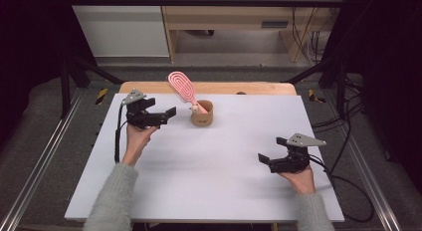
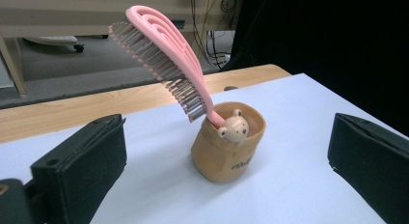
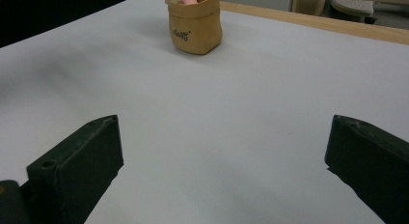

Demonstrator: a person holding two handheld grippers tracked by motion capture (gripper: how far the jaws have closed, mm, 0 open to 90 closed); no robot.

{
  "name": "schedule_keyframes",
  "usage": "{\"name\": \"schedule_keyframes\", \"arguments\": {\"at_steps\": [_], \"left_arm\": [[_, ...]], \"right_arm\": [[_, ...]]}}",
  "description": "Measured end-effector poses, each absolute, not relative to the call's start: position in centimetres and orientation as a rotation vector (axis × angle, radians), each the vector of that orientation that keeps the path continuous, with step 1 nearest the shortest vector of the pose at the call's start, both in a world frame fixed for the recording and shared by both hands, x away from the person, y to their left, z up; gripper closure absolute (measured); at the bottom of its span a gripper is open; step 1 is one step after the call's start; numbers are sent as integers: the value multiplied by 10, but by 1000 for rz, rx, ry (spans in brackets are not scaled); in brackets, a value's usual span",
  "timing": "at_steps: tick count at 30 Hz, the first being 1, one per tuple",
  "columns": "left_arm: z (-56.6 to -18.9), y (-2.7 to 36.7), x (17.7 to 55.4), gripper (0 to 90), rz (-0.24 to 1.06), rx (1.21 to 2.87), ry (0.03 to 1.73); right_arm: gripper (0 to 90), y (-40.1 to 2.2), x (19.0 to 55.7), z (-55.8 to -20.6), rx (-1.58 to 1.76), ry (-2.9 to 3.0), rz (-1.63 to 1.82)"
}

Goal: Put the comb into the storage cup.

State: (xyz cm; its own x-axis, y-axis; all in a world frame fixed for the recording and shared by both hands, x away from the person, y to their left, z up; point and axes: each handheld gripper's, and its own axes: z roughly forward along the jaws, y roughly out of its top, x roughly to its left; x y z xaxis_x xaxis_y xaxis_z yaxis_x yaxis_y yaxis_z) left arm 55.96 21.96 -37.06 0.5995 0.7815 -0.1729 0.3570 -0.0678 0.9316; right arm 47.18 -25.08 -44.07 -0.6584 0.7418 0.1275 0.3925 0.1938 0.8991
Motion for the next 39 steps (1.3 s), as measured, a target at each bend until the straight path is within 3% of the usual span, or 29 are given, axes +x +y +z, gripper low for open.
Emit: {"name": "schedule_keyframes", "arguments": {"at_steps": [19, 39], "left_arm": [[-380, 238, 513, 0, 466, 1718, 880], [-423, 270, 478, 1, 468, 1784, 894]], "right_arm": [[1, -251, 472, -441, 1068, 2131, 1461], [1, -250, 472, -442, 1052, 2137, 1460]]}}
